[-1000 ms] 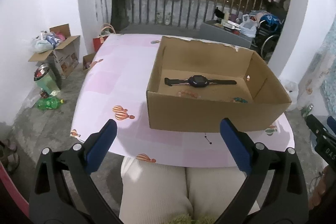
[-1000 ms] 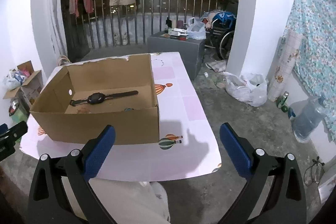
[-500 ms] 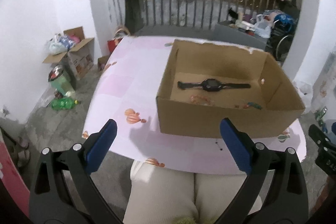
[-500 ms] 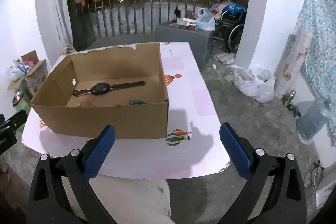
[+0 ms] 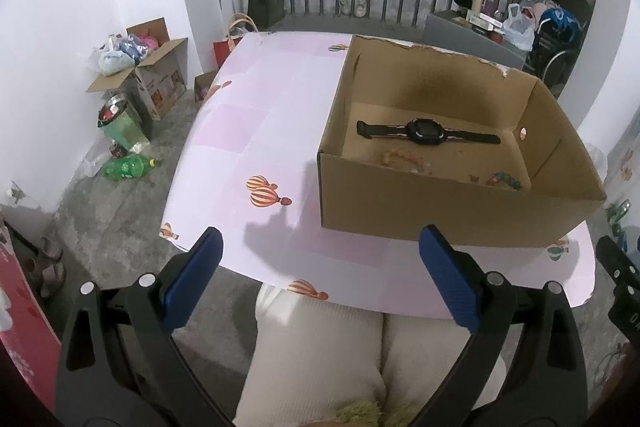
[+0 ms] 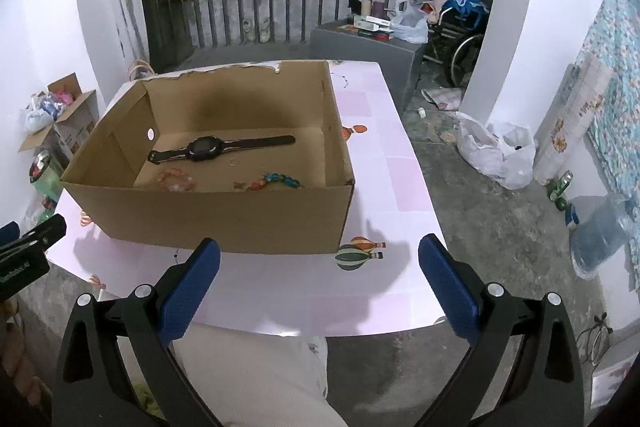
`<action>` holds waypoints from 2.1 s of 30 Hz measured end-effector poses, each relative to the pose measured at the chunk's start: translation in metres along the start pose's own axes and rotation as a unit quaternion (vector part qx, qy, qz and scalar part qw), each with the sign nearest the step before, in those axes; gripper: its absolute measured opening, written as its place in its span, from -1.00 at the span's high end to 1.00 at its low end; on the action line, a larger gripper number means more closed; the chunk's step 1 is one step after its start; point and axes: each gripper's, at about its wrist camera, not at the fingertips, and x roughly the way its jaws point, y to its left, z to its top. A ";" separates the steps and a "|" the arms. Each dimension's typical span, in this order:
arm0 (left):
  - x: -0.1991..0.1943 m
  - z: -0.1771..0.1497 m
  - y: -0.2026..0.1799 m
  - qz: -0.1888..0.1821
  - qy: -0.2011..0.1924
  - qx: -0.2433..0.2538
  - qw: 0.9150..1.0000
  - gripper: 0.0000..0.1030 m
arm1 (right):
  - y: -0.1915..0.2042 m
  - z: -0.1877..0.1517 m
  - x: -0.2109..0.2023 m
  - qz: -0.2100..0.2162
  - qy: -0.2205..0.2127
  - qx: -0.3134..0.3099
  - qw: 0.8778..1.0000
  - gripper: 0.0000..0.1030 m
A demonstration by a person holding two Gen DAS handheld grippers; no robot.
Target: Organize jewelry
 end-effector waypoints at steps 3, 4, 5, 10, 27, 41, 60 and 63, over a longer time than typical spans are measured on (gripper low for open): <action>0.001 0.001 -0.002 0.005 0.000 0.008 1.000 -0.84 | 0.001 0.001 0.001 0.000 0.001 0.000 1.000 -0.88; 0.001 0.001 -0.002 0.005 0.001 0.009 1.000 -0.84 | 0.001 0.000 0.000 0.000 0.001 0.000 1.000 -0.88; 0.002 0.001 -0.002 0.005 0.004 0.010 1.000 -0.84 | 0.001 0.001 0.000 0.001 0.001 0.000 1.000 -0.88; 0.003 0.001 -0.003 0.007 0.004 0.012 1.000 -0.84 | 0.000 0.001 0.000 0.005 0.005 0.003 1.000 -0.88; 0.003 0.000 -0.002 0.010 0.007 0.011 1.000 -0.84 | -0.001 -0.002 0.001 0.010 0.015 0.003 1.000 -0.88; 0.004 -0.001 -0.004 -0.001 0.016 0.017 1.000 -0.84 | -0.005 -0.001 0.001 0.003 0.009 0.003 1.000 -0.88; -0.002 0.003 -0.010 -0.012 0.000 0.032 0.999 -0.84 | -0.013 0.001 -0.001 -0.004 0.003 0.008 1.000 -0.88; -0.002 0.004 -0.010 -0.015 0.001 0.033 0.999 -0.84 | -0.013 0.001 -0.001 -0.004 0.003 0.008 1.000 -0.88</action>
